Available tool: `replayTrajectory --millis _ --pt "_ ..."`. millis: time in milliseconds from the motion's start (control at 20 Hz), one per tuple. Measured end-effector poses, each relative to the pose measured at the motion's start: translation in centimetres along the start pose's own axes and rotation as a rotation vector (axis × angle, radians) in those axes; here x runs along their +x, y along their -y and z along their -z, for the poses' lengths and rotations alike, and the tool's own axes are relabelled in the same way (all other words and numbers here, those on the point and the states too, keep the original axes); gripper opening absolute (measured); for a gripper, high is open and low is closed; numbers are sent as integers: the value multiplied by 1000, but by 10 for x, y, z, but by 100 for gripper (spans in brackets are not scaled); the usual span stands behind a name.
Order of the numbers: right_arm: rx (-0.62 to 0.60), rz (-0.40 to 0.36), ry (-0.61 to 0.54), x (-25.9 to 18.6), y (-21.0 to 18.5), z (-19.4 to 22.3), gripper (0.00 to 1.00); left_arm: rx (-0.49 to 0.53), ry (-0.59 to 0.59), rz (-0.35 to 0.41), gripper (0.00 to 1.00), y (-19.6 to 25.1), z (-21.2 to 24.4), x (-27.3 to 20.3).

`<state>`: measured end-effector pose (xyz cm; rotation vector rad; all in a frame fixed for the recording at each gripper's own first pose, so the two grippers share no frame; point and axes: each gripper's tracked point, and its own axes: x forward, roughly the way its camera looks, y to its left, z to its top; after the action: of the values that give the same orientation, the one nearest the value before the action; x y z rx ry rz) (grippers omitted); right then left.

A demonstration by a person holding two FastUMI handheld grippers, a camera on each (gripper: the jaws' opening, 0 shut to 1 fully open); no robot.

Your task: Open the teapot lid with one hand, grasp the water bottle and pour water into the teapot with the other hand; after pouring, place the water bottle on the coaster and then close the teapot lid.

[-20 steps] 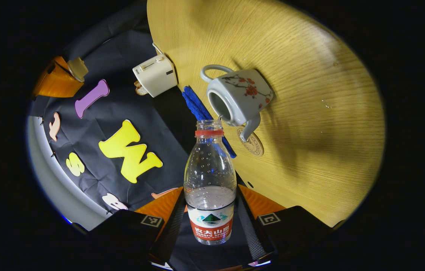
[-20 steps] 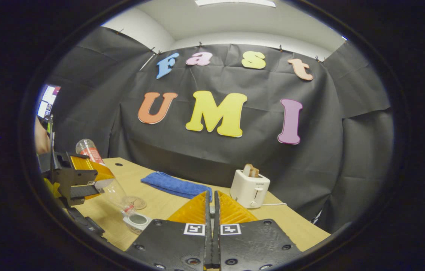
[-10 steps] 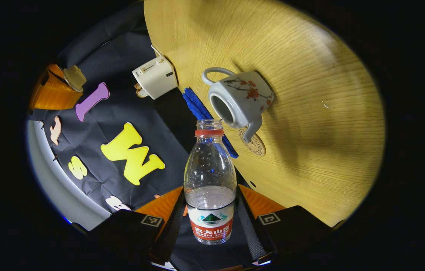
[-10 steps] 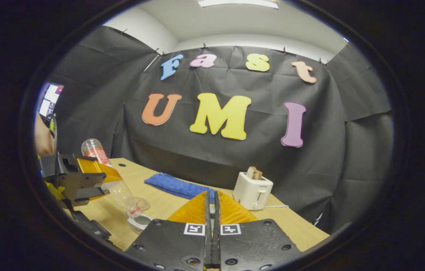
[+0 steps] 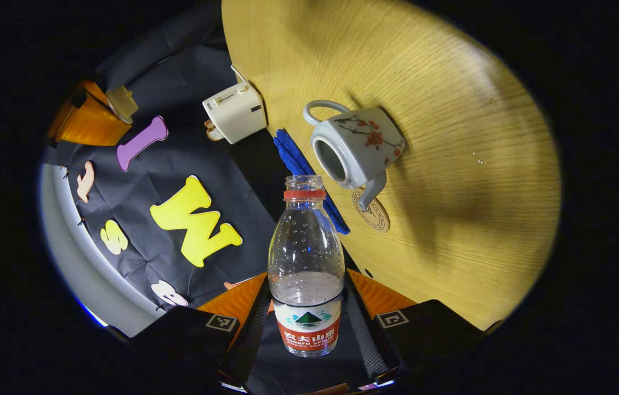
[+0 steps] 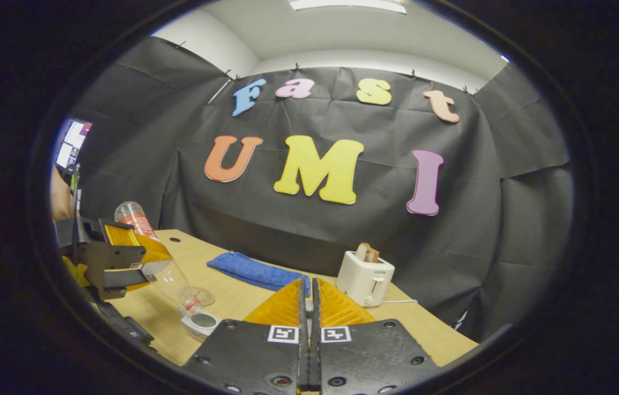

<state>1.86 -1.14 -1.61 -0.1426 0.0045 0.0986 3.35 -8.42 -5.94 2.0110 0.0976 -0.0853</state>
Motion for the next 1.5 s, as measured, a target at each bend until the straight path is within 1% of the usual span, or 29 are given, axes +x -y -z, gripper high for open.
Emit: replayTrajectory --millis 100,250,400,450,500,600,700,900,1000,1100,1200,1250,1400,1500 --pt "5 2 5 -1 2 -3 0 -91 20 -9 77 3 0 -1" --pt "7 7 20 -8 8 -11 0 -226 28 -65 77 5 1 -3" --pt "15 25 51 -16 17 -26 0 -389 24 -52 77 18 6 2" --pt "17 30 60 -19 21 -28 0 -426 23 -60 80 17 8 2" --pt "10 38 68 -21 24 -31 0 -468 14 -64 77 18 12 1" --pt "4 71 74 -24 35 -36 0 -572 7 -56 77 23 20 -1" --pt "11 75 60 -24 38 -32 0 -684 2 -53 77 24 24 -3" --pt "37 73 34 -21 40 -27 0 -858 -4 -50 76 22 36 -4" --pt "32 71 24 -19 39 -23 0 -972 -9 -36 77 21 43 1" --pt "15 81 22 -17 41 -21 0 -1072 -21 -86 77 8 53 0" --pt "12 78 18 -17 39 -21 0 -1196 -2 -125 77 -7 60 0" --pt "11 79 18 -17 39 -19 0 -1273 7 -131 77 -13 62 1" --pt "5 79 13 -14 38 -18 0 -1544 54 -114 77 -25 58 1" --pt "1 80 13 -14 38 -17 0 -1704 102 -131 77 -39 55 -2"
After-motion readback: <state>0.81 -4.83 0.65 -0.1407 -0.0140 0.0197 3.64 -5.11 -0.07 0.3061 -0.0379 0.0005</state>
